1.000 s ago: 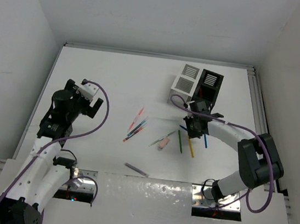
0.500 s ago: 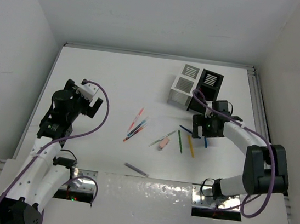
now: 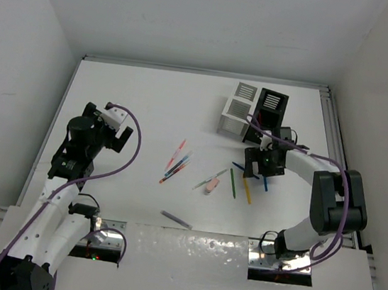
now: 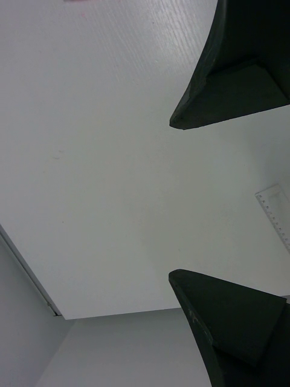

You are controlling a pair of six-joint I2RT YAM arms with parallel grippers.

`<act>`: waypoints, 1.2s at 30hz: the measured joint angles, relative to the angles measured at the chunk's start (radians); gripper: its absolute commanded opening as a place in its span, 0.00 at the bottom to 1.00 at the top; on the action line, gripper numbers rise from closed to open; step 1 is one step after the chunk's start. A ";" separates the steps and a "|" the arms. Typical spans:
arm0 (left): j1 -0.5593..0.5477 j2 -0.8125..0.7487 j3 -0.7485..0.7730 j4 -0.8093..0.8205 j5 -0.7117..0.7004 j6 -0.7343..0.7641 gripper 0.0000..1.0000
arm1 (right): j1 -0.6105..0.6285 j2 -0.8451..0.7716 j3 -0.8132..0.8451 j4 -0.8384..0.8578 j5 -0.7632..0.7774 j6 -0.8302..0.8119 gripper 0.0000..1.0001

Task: Sort the stationery into containers
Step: Pick up the pen from the center of the board.

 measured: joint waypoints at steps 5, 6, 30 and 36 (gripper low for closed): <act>0.000 0.000 0.000 0.000 0.000 0.000 1.00 | 0.048 -0.010 -0.020 0.050 -0.007 -0.001 0.94; 0.000 0.000 0.000 0.000 0.000 0.000 1.00 | 0.065 -0.016 -0.029 0.062 -0.006 -0.001 0.94; 0.000 -0.006 -0.011 0.000 -0.010 0.008 1.00 | 0.283 -0.038 -0.068 0.104 0.150 0.084 0.83; 0.000 -0.006 -0.011 0.000 -0.017 0.008 1.00 | 0.284 -0.035 -0.069 0.103 0.171 0.114 0.48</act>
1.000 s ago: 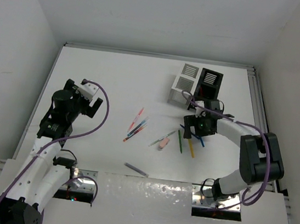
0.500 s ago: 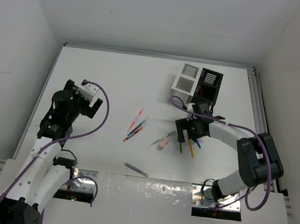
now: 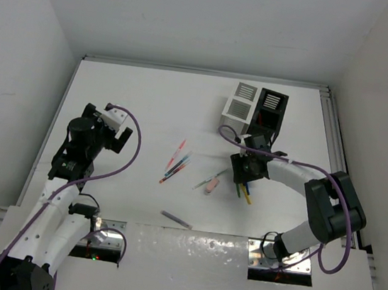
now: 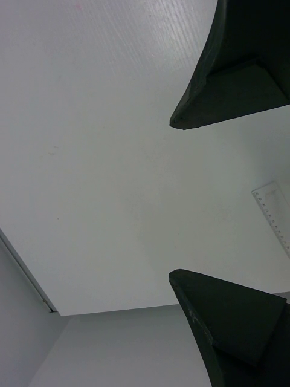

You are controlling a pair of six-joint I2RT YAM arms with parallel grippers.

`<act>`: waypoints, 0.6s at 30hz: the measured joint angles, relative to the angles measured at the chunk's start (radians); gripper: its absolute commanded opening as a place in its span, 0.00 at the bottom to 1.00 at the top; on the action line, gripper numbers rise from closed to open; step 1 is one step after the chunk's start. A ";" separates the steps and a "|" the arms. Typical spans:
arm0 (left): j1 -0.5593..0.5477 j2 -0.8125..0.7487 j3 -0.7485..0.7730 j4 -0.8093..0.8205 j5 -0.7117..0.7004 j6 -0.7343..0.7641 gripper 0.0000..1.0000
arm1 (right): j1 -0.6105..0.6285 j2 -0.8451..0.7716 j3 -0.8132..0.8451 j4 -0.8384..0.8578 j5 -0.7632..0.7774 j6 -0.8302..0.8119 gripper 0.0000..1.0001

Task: Sort the stationery into containers
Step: Pick up the pen from the center of the board.

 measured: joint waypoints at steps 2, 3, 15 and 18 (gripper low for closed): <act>0.000 -0.001 0.000 0.000 -0.002 0.000 1.00 | 0.000 0.000 -0.003 0.001 0.003 0.008 0.45; 0.000 -0.002 0.000 0.000 -0.002 0.000 1.00 | 0.000 -0.001 -0.004 0.001 0.004 0.010 0.41; 0.000 -0.002 0.000 0.000 -0.002 0.002 1.00 | 0.000 -0.025 -0.023 -0.009 -0.004 0.013 0.13; 0.000 -0.002 0.000 0.000 -0.002 0.003 1.00 | 0.000 -0.040 -0.023 -0.026 -0.014 0.013 0.09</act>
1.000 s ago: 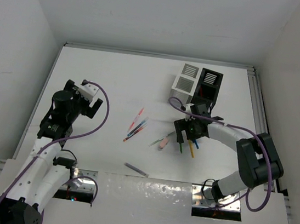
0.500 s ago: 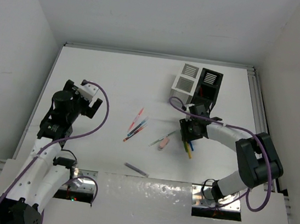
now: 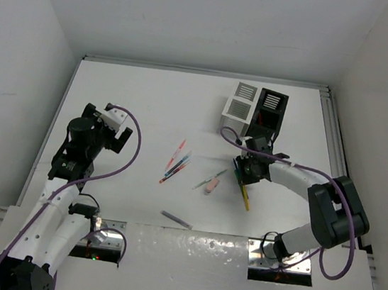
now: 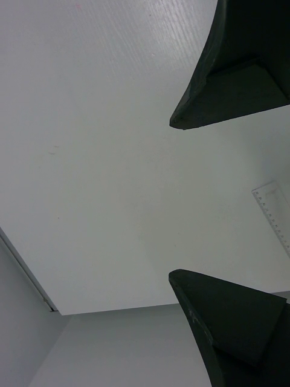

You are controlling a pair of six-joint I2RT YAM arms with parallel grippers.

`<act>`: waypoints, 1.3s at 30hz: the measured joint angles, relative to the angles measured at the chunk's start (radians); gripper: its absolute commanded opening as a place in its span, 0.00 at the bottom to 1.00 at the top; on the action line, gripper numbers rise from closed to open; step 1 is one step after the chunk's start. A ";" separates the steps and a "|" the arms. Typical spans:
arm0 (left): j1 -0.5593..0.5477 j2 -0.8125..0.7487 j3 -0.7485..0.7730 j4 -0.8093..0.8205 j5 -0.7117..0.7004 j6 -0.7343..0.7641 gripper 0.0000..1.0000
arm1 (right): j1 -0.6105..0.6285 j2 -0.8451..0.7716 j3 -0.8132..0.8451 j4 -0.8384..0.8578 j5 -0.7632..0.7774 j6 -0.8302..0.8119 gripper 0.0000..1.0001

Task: Sort the stationery into containers
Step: Pick up the pen from the center of the board.

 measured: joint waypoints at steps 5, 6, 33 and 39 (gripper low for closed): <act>0.000 0.000 0.000 0.000 0.000 0.000 1.00 | 0.001 -0.016 0.000 -0.023 -0.010 0.000 0.00; 0.000 0.000 0.000 0.000 0.000 0.000 1.00 | 0.002 -0.018 0.000 -0.031 -0.009 -0.001 0.00; 0.000 0.001 0.000 0.005 0.001 0.008 1.00 | 0.005 -0.146 0.044 -0.113 0.004 -0.007 0.00; 0.000 0.001 0.000 0.007 0.002 -0.004 1.00 | -0.006 -0.315 0.190 0.009 0.010 -0.016 0.00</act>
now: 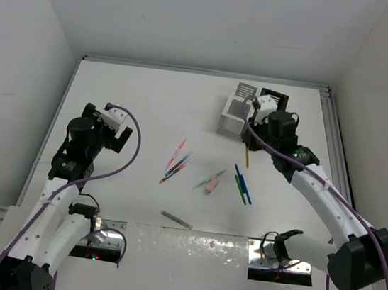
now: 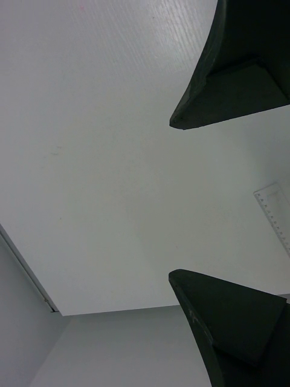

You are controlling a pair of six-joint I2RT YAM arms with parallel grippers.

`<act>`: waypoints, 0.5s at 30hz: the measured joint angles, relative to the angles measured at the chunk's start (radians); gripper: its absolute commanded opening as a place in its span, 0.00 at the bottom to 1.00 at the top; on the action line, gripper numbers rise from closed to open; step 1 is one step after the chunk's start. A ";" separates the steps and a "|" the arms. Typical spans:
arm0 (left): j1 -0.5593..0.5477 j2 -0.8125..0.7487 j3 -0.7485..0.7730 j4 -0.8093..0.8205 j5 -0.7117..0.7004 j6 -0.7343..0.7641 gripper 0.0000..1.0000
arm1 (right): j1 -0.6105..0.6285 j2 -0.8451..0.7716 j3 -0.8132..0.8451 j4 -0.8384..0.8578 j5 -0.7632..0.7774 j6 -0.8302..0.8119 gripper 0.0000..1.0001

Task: Sort the stationery into containers
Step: Pick up the pen from the center of the board, then place the pen in the storage box.

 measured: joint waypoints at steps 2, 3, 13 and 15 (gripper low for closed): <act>0.000 0.000 0.000 0.000 0.001 -0.013 1.00 | -0.017 -0.019 0.055 0.084 0.003 -0.011 0.00; 0.000 0.000 0.000 0.000 0.002 -0.019 1.00 | -0.027 -0.018 0.079 0.126 0.010 -0.016 0.00; 0.000 0.018 0.016 0.000 0.002 -0.130 1.00 | -0.162 0.210 0.237 0.591 0.162 -0.089 0.00; 0.000 0.032 0.018 0.000 0.002 -0.144 1.00 | -0.174 0.262 0.241 0.638 0.197 -0.109 0.00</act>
